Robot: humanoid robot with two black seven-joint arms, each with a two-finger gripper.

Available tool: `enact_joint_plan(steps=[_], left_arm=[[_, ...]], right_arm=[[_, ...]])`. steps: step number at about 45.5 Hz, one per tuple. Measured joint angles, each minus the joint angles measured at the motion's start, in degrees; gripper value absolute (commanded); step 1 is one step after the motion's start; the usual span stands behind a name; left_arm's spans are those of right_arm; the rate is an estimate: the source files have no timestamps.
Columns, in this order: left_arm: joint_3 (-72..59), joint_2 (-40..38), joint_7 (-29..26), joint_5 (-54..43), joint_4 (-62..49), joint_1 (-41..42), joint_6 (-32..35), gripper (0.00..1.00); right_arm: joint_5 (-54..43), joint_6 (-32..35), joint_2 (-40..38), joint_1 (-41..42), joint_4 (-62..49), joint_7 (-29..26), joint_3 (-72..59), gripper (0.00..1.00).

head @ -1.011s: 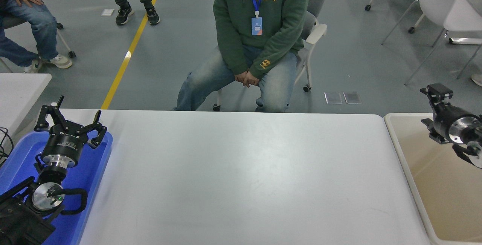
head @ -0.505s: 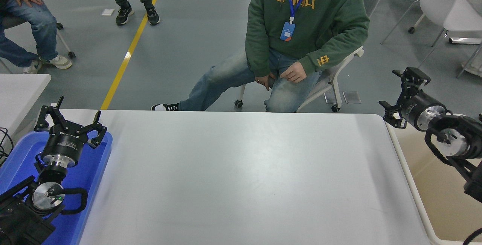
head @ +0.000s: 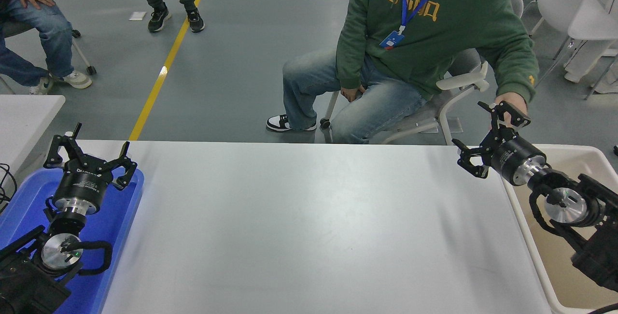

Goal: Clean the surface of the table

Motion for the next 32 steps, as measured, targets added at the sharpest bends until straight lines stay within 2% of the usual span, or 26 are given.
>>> enact_joint_plan(steps=[18, 32], left_arm=[[0.00, 0.00, 0.00, 0.00, -0.02, 0.00, 0.00, 1.00], [0.00, 0.00, 0.00, 0.00, -0.03, 0.00, 0.00, 1.00]], right_arm=[[0.15, 1.08, 9.01, -1.61, -3.31, 0.26, 4.23, 1.00], [0.11, 1.18, 12.13, -1.77, -5.25, 0.78, 4.87, 1.00]])
